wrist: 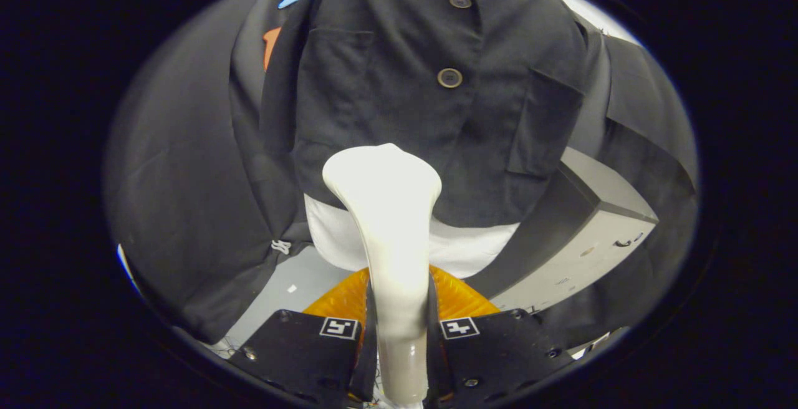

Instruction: Iron the clothes twice with a garment steamer, once on the left side and once on the right side.

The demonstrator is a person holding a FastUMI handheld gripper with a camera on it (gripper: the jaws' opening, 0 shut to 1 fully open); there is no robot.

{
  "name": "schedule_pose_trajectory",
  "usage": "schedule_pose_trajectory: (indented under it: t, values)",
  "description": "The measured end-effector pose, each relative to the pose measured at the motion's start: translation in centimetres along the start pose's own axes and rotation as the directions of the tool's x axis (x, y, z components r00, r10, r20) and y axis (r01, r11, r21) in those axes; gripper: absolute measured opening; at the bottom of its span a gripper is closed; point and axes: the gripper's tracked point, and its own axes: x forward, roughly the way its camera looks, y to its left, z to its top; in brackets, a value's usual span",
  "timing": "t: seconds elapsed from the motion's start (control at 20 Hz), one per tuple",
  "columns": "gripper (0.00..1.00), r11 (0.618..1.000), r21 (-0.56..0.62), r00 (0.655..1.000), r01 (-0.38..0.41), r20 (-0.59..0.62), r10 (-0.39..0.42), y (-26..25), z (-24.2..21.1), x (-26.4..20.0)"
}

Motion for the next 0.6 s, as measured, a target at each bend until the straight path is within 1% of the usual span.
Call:
schedule_pose_trajectory:
  t: [0.15, 0.35, 0.45, 0.6]
  values:
    - [0.35, 0.999, 0.018, 0.998, -0.027, 0.063, 0.026, -3.1, 0.1, -3.5]
    - [0.35, 0.997, 0.040, 0.982, -0.061, 0.184, 0.053, -9.7, 0.3, -9.7]
    - [0.35, 0.997, 0.068, 0.973, -0.037, 0.232, 0.020, -14.3, -0.2, -12.8]
    - [0.35, 0.990, 0.134, 0.961, -0.036, 0.277, -0.003, -20.9, -1.8, -16.9]
